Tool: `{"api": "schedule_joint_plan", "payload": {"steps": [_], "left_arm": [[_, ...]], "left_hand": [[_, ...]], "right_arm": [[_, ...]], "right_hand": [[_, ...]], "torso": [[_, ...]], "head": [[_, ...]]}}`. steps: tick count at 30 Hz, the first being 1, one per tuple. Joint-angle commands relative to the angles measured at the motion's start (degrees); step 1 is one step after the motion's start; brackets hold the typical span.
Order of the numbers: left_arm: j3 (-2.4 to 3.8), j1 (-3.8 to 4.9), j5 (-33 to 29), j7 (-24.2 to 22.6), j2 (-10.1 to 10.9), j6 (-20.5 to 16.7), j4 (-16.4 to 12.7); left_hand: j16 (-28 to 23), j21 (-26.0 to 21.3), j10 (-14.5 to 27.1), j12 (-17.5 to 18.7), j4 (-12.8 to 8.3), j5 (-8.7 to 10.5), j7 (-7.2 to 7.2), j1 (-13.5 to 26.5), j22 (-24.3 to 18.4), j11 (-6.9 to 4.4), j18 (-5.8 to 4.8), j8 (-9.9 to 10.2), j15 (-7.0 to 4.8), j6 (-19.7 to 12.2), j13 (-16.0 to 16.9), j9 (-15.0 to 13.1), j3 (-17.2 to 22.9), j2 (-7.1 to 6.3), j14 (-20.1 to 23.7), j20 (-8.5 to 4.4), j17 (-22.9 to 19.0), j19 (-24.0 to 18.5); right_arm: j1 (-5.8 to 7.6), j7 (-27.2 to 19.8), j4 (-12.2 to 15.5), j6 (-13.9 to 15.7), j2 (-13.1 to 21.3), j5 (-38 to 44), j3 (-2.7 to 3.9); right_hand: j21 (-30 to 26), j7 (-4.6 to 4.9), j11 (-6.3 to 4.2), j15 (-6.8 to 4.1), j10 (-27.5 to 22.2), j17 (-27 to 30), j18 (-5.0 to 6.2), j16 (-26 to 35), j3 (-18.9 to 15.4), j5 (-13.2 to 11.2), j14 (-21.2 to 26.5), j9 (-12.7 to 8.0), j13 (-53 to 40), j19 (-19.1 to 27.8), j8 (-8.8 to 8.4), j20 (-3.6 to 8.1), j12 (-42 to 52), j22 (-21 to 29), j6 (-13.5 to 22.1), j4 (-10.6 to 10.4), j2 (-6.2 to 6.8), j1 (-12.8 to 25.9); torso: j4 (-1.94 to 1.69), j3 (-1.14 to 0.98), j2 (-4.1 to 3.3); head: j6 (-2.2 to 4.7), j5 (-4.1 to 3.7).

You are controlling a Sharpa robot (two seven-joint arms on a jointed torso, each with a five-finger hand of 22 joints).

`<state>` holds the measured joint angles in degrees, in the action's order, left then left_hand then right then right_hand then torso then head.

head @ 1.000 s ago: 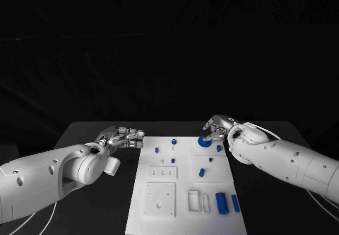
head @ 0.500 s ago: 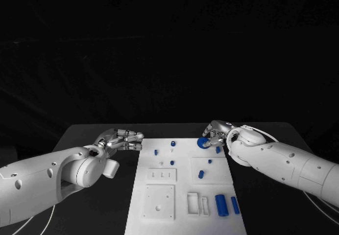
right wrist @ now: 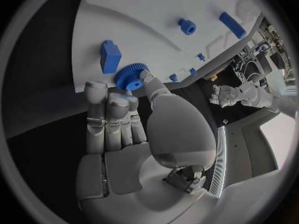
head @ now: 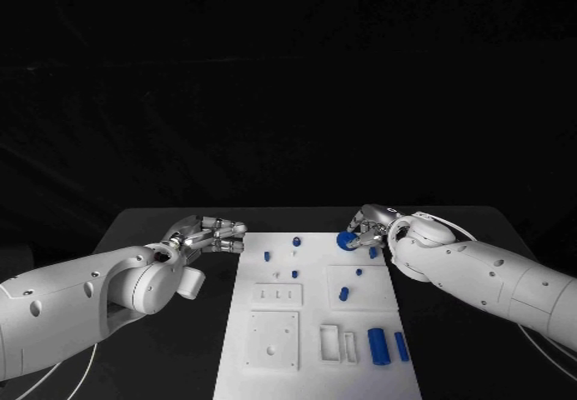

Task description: Assemble the parts on the task board

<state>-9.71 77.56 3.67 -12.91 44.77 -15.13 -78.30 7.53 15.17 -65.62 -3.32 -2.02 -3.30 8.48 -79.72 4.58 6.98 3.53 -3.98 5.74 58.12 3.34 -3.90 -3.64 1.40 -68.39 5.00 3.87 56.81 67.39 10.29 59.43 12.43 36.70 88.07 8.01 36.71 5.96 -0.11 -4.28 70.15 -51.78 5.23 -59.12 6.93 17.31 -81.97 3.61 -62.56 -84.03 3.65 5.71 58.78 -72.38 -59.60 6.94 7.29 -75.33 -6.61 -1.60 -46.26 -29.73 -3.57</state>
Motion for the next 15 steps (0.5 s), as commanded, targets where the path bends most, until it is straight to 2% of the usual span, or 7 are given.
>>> {"api": "schedule_joint_plan", "payload": {"steps": [1, 8, 10, 15], "left_arm": [[0.04, 0.06, 0.1, -0.3, 0.0, 0.9, -0.1], [0.04, 0.06, 0.2, -0.3, 0.0, 0.9, -0.1], [0.04, 0.06, 0.2, -0.2, 0.0, 0.9, -0.1], [0.04, 0.06, 0.2, -0.2, 0.1, 1.0, -0.1]], "left_hand": [[0.2, 0.4, 0.4, -0.1, -0.4, -0.28, -0.12, 0.0, -0.1, 0.08, -0.68, 0.1, 0.07, -0.3, 0.1, 0.1, 0.0, 0.42, 0.5, -0.09, 0.0, -0.3], [0.2, 0.4, 0.4, -0.1, -0.4, -0.28, -0.12, 0.0, -0.1, 0.08, -0.68, 0.1, 0.07, -0.3, 0.1, 0.1, 0.0, 0.42, 0.5, -0.09, 0.0, -0.3], [0.2, 0.4, 0.4, -0.1, -0.4, -0.28, -0.12, 0.0, -0.1, 0.08, -0.68, 0.1, 0.07, -0.3, 0.1, 0.1, 0.0, 0.42, 0.5, -0.09, 0.0, -0.3], [0.2, 0.4, 0.4, -0.1, -0.4, -0.28, -0.12, 0.0, -0.1, 0.08, -0.68, 0.1, 0.07, -0.3, 0.1, 0.1, 0.0, 0.42, 0.5, -0.09, 0.0, -0.3]], "right_arm": [[-0.27, -0.9, -0.2, -1.6, -0.2, -0.3, -0.04], [-0.53, -1.0, -0.9, -2.7, -0.6, -0.5, -0.04], [-0.62, -1.0, -1.0, -2.9, -0.6, -0.5, -0.04], [-0.78, -1.1, -0.9, -2.8, -0.6, 0.1, -0.04]], "right_hand": [[0.1, 0.05, 0.00, 0.15, 0.3, -0.1, 0.30, -0.1, 0.5, -0.1, -0.2, 0.0, -0.1, -2.3, -0.09, -0.36, 0.2, -0.1, -0.5, 0.1, -0.23, 0.5], [-0.3, -0.03, -0.06, 0.16, 0.3, -0.4, 0.21, -0.1, 1.7, 0.1, -0.3, 0.0, -0.1, -2.4, -0.10, -0.36, 0.2, -0.8, -1.1, 0.5, -0.44, 1.3], [-0.4, -0.12, -0.12, 0.13, 0.3, -0.5, 0.19, 0.0, 2.0, 0.9, -0.3, 0.0, -0.2, -2.4, -0.10, -0.35, 0.3, -0.9, -1.6, 0.6, -0.55, 1.3], [-0.5, -0.56, -0.45, -0.02, 0.2, -0.7, 0.00, -0.1, 4.4, 1.2, -0.4, 0.0, -0.3, -2.5, -0.14, -0.23, 0.4, -1.5, -3.5, 2.0, -0.96, 1.6]], "torso": [[-0.06, 0.02, -0.06], [-0.09, 0.01, -0.06], [-0.06, 0.03, -0.04], [0.01, 0.06, -0.01]], "head": [[-0.13, -0.09], [-0.24, 0.04], [-0.30, 0.06], [-0.42, 0.11]]}}
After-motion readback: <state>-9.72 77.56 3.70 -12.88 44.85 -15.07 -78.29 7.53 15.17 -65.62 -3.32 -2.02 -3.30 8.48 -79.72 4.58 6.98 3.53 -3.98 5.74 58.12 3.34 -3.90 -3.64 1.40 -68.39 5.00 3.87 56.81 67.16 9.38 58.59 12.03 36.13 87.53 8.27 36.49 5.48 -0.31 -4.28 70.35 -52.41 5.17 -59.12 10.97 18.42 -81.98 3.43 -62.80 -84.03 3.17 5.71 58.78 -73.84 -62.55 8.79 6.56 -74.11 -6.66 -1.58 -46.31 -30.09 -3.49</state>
